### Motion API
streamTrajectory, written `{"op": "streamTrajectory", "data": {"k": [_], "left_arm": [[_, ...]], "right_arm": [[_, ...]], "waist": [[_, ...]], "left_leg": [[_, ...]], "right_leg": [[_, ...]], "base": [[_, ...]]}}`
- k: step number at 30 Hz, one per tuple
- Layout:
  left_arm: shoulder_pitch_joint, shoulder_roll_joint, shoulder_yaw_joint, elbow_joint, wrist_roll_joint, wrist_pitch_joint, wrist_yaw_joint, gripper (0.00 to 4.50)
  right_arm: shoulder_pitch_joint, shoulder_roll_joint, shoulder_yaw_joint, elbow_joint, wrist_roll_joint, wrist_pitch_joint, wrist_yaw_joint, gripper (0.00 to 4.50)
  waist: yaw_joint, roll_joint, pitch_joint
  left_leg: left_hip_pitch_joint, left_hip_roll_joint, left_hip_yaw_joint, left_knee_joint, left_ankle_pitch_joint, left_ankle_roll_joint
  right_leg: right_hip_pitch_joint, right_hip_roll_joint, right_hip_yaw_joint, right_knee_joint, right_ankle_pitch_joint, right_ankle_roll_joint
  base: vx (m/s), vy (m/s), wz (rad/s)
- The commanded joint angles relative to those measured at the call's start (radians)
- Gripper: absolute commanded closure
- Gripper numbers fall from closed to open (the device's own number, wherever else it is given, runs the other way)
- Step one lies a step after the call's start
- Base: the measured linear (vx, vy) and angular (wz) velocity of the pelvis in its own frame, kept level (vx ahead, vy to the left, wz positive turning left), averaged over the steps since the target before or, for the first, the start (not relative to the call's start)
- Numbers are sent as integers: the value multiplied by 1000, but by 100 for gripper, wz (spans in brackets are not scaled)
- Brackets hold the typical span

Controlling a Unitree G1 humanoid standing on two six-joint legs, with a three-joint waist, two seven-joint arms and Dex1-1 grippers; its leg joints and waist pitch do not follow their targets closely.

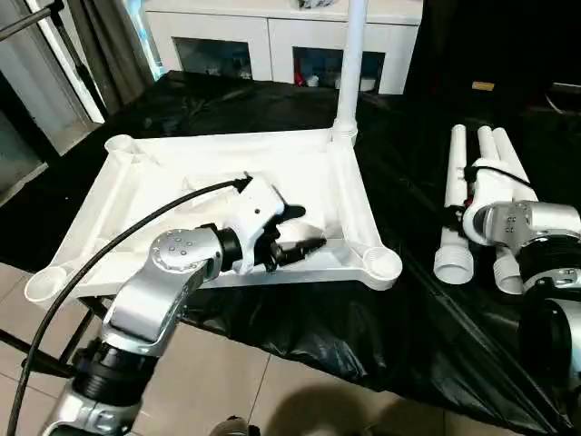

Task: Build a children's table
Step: Pick table leg

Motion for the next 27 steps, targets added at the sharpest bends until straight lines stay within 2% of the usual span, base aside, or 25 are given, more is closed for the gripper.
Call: {"op": "streamTrajectory", "data": {"k": [1,2,4,5,9,12,15,18,20,22,24,26,27], "left_arm": [[3,18,-13,-26,-11,18,-19,133],[3,32,-21,-44,-22,42,-34,133],[3,37,-24,-53,-26,54,-39,131],[1,43,-24,-68,-32,70,-45,131],[-1,54,-28,-92,-41,90,-57,131],[0,63,-41,-111,-46,103,-65,131],[2,61,-52,-116,-36,97,-53,131],[5,35,-43,-106,-17,78,-9,131],[-8,-11,-23,-70,6,55,59,131],[-20,-36,-12,-43,23,54,106,131],[-35,-71,22,-9,13,52,153,131],[-51,-104,60,24,2,65,203,131],[-60,-119,78,40,-5,68,224,131]], "right_arm": [[-7,8,8,30,6,19,4,196],[-5,7,13,44,4,21,10,196],[-4,5,14,50,3,20,14,218],[-3,2,15,57,0,19,16,218],[-1,-5,12,67,-1,17,16,252],[-1,-14,3,83,1,10,10,264],[-1,-23,-9,96,5,-2,-1,269],[-2,-31,-28,104,15,-13,-17,270],[-7,-40,-48,105,29,-23,-26,270],[-12,-44,-73,103,49,-24,-33,270],[-12,-45,-95,91,72,-41,-15,270],[-2,-44,-120,62,102,-54,17,270],[4,-42,-140,44,126,-47,34,270]], "waist": [[1,-20,-77],[-1,-24,-76],[-1,-22,-75],[-2,-26,-75],[-3,-27,-74],[-3,-29,-73],[-4,-29,-74],[-8,-29,-73],[-9,-35,-73],[-9,-35,-75],[-10,-40,-76],[-11,-40,-77],[-12,-49,-77]], "left_leg": [[10,13,5,-50,-61,34],[10,13,6,-51,-66,31],[9,13,5,-52,-71,28],[11,13,7,-52,-77,24],[12,14,6,-52,-83,17],[15,14,7,-53,-98,11],[12,13,6,-53,-96,4],[12,12,6,-53,-102,3],[12,12,8,-52,-110,5],[9,10,6,-51,-103,9],[9,7,7,-49,-92,20],[6,7,6,-48,-78,26],[5,6,8,-46,-73,36]], "right_leg": [[58,-48,19,-63,16,-271],[57,-47,20,-64,7,-271],[57,-47,19,-65,-8,-266],[57,-47,20,-66,-18,-262],[56,-48,21,-67,-32,-258],[53,-46,21,-70,-50,-253],[55,-47,21,-68,-41,-250],[56,-46,21,-69,-40,-248],[56,-45,22,-73,-43,-249],[61,-46,21,-71,-40,-244],[61,-45,22,-72,-30,-244],[63,-45,21,-70,-16,-246],[65,-45,22,-69,0,-249]], "base": [[0,0,0],[0,0,0],[0,0,0],[0,0,0],[0,0,0],[0,0,0],[0,0,0],[0,0,0],[0,0,0],[0,0,0],[0,0,0],[0,0,0],[0,0,0]]}}
